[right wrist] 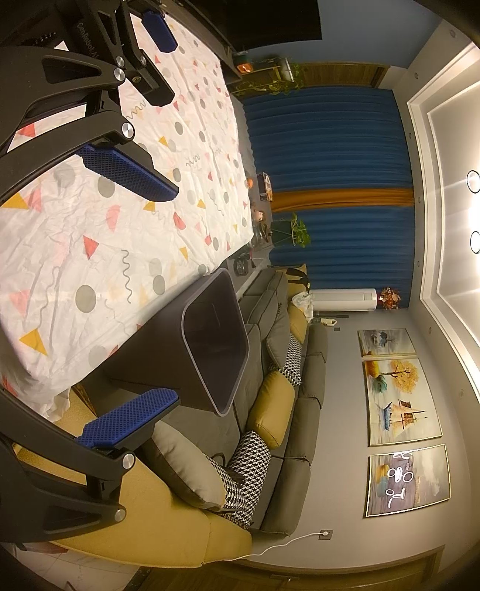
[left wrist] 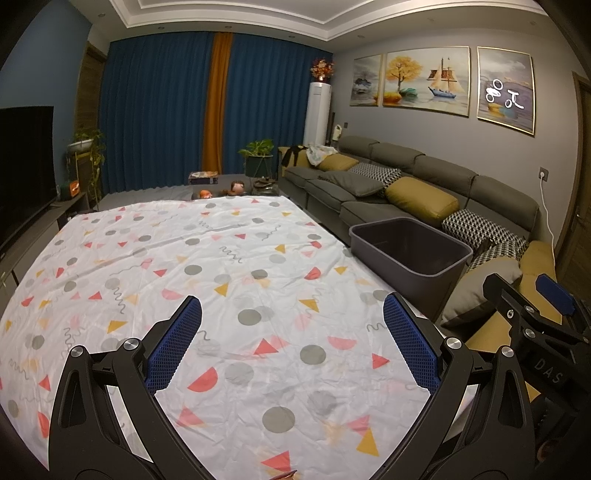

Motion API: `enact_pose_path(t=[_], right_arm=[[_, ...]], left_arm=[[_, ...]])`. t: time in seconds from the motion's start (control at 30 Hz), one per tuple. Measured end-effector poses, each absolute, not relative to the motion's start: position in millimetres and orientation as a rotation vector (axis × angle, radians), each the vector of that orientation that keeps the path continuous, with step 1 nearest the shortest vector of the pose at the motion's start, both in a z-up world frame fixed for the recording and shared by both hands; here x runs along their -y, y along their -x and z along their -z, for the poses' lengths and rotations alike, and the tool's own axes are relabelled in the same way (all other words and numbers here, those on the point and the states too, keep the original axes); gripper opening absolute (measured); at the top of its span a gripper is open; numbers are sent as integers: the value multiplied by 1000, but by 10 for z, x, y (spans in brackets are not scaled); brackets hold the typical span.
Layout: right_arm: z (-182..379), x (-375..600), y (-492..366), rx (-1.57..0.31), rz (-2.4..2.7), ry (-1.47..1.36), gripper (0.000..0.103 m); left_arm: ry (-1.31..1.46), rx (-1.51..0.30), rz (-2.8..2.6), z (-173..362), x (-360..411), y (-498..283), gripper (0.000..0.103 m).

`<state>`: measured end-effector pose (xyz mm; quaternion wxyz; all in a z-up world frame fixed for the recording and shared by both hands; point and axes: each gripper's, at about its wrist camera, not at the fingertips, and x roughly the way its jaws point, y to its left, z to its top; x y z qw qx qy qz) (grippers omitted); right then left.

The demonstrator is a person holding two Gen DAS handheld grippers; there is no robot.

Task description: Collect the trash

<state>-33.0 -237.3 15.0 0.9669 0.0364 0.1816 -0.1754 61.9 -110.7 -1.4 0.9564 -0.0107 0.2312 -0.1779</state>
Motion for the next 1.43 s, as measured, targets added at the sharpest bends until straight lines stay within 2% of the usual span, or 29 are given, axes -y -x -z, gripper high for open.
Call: enact_pose_path(t=[0.27,0.5,0.87,1.2,1.43], right_arm=[[-154,2379,319,-370,357,-75,98],[-146,2390,317,-373,356,-76,98],[-142,2394,324,-369,356,-74,98],[-142,2396,326,-368,356,-75,98],[-135,2392,334,-368,355,-77,98]], left_arm=[[14,-462,354,4,1111,-615,97],[9,-445,338,-11,1085,-590,87],[7,-439,339,-15,1075,-578,87],[-5,-435,329,-9,1067,-573,95],[-9,-424,304,-23,1029,-555,97]])
